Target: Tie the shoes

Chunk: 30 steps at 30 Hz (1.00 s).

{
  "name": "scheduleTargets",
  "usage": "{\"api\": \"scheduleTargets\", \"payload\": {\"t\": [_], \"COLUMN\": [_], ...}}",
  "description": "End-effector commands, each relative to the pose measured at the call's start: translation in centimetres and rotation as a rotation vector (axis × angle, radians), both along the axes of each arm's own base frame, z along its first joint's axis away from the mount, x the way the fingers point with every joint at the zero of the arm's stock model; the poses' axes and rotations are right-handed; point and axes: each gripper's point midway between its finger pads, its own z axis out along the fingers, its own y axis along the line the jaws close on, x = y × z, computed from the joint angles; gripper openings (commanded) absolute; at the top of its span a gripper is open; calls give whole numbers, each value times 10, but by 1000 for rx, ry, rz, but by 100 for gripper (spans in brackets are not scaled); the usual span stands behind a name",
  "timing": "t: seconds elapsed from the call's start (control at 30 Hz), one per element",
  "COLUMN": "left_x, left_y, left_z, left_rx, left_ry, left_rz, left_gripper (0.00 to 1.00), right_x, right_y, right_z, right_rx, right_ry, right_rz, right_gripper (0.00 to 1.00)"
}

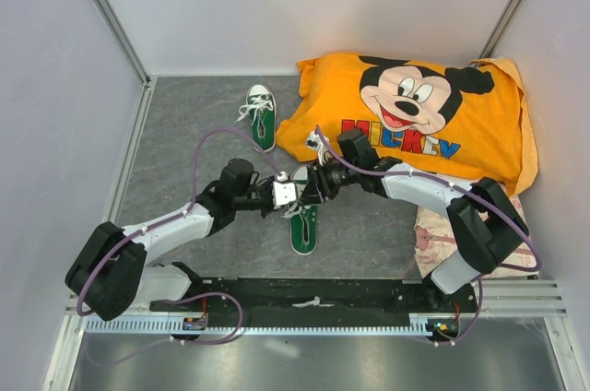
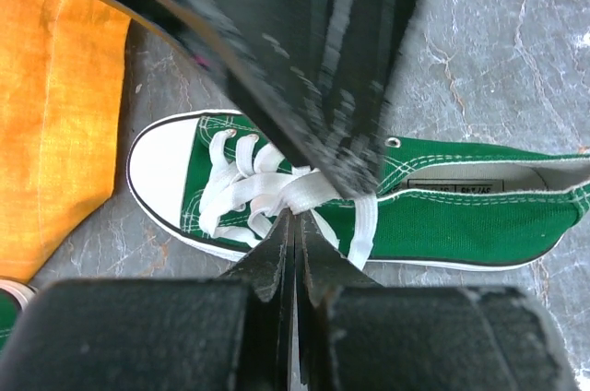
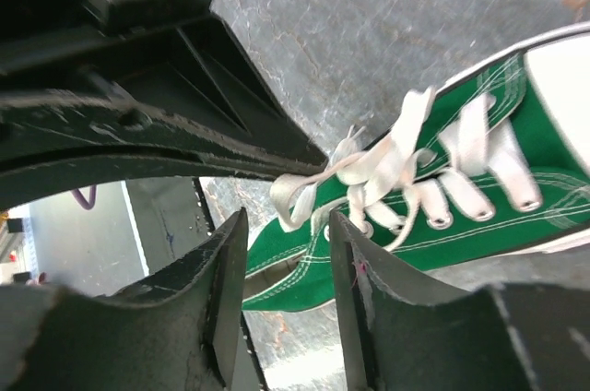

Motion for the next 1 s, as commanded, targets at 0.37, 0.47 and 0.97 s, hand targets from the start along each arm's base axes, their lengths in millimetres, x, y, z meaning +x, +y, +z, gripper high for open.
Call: {"api": "scheduleTargets", "payload": {"t": [0.37,0.47,0.97], "left_x": [7,8,8], "left_y": [-11,-12,0], "left_z": [17,18,16], "left_rx": [-21,-23,-39], "left_ry": [-92,-93,-33], "left_rz": [-77,-77,-16], "left_gripper": [2,2,36], "right_x": [9,6,6], "right_y": [8,8,9], "right_z": [16,12,10], "right_rx": [9,1,17], "right_ry": [-8,6,19], "right_rz": [70,77,66], "right_gripper": [40,42,0]}}
